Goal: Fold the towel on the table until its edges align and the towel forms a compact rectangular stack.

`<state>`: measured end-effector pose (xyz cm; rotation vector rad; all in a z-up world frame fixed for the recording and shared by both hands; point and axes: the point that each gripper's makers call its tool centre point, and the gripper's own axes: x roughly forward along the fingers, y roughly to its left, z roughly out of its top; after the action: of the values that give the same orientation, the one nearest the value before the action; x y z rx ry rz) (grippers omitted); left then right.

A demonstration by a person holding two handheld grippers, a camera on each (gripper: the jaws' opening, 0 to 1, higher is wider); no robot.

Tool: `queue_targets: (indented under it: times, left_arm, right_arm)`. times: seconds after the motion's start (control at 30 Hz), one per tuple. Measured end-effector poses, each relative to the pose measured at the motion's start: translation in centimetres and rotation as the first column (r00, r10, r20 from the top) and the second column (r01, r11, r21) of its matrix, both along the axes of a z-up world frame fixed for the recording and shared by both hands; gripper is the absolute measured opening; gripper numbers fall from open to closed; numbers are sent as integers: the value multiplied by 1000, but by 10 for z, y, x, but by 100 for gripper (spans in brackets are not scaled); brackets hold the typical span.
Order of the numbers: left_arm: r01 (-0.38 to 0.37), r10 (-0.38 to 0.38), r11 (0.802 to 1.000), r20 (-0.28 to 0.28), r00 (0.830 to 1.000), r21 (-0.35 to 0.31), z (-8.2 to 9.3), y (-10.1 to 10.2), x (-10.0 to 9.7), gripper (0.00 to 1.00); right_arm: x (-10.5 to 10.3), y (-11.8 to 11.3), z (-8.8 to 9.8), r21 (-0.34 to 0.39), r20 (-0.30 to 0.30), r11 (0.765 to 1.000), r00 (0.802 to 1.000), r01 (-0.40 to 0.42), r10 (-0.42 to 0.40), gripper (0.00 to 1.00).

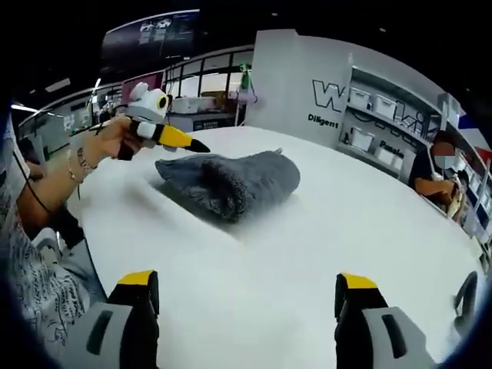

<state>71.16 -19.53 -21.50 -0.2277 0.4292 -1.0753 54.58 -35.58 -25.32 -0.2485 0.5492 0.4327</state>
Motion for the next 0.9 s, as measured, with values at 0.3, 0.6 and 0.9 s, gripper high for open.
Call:
queue_targets:
  times: [0.3, 0.6, 0.9]
  left_arm:
    - [-55, 47, 996, -122, 991, -69, -19, -7, -2, 69]
    - [-107, 87, 991, -221, 971, -78, -41, -11, -8, 64]
    - [-104, 80, 991, -253, 964, -85, -46, -16, -10, 28]
  right_arm:
    - [-9, 0, -12, 8, -31, 1000, 999, -10, 10, 95]
    - [-18, -4, -26, 15, -60, 1000, 998, -7, 8, 93]
    - [-20, -4, -29, 18, -67, 1000, 998, -13, 14, 91]
